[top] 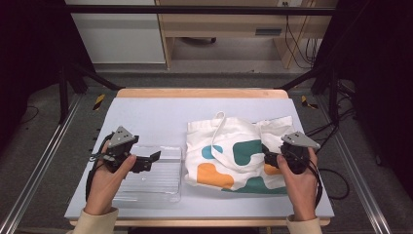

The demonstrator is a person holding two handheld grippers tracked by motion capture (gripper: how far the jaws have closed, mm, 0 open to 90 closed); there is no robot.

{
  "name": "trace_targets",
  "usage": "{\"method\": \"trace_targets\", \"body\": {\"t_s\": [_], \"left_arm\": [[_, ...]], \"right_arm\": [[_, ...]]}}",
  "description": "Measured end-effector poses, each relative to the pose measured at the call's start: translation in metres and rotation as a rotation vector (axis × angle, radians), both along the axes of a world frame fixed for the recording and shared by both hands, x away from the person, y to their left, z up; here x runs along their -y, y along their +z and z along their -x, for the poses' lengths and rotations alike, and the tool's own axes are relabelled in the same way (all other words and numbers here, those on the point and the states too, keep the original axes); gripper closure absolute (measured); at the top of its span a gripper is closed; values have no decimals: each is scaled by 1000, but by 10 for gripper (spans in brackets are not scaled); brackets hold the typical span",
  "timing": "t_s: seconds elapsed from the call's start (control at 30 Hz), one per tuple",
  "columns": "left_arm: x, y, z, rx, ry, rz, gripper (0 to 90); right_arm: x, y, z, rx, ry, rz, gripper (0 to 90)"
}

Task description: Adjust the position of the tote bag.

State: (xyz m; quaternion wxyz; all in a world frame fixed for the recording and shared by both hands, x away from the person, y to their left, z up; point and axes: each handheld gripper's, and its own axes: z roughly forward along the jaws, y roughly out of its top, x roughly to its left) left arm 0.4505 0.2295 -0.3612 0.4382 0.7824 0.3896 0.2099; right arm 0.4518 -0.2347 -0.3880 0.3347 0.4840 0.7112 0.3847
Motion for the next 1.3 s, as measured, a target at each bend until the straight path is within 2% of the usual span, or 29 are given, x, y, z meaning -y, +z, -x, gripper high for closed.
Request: {"method": "trace_targets", "body": {"t_s": [0.17, 0.2, 0.23, 0.43, 0.47, 0.5, 0.57, 0.6, 0.7, 0.73, 0.77, 0.8, 0.83, 0.87, 0.97, 1.03, 1.07, 1.13, 1.17, 1.23, 1.3], "left_arm": [[1, 2, 0, 2, -2, 3, 51], [2, 3, -1, 3, -8, 0, 51], [4, 3, -1, 2, -15, -8, 51], [9, 4, 0, 2, -42, -14, 52], [13, 4, 1, 2, -55, -2, 56], [13, 4, 1, 2, -55, -2, 57], [17, 4, 1, 5, -61, 19, 60], [22, 5, 1, 9, -89, 20, 63], [25, 3, 5, 7, -105, 11, 63], [25, 3, 5, 7, -105, 11, 63], [26, 1, 6, -1, -115, 7, 63], [26, 0, 6, -11, -129, -4, 63], [26, 0, 6, -11, -129, -4, 63], [26, 0, 4, -11, -134, 6, 63], [26, 1, 3, -12, -153, 9, 63], [26, 1, 2, -15, -161, 3, 64], [26, 0, 2, -22, -173, -14, 64], [26, -2, 3, -28, -178, -18, 64], [26, -2, 3, -28, -178, -18, 64], [25, -4, 3, -38, -179, -13, 64], [27, -7, 3, -48, -188, -20, 64]], "right_arm": [[3, -1, -1, -38, 4, 10, 130], [3, -1, -2, -71, 16, 25, 112], [4, 0, -3, -77, 24, 26, 102], [13, 7, -9, -92, 0, 30, 94], [19, 15, -13, -85, 3, 37, 115], [19, 15, -13, -85, 3, 37, 115], [30, 22, -24, -89, -6, 88, 153], [40, 25, -35, -113, -15, 91, 156], [56, 26, -52, -161, 0, 124, 134], [56, 26, -52, -161, 0, 124, 134], [59, 24, -58, -176, 2, 154, 133], [65, 22, -66, -178, 14, 152, 128], [65, 22, -66, -178, 14, 152, 128], [68, 20, -74, -188, 35, 119, 113], [72, 12, -90, -232, 48, 88, 95], [75, 6, -101, -248, 63, 55, 93], [75, 3, -106, -260, 68, 45, 93], [75, -5, -117, -294, 72, 41, 102], [75, -5, -117, -294, 72, 41, 102], [73, -15, -128, -349, 80, 9, 153], [72, -18, -129, -362, 102, -10, 261]]}}
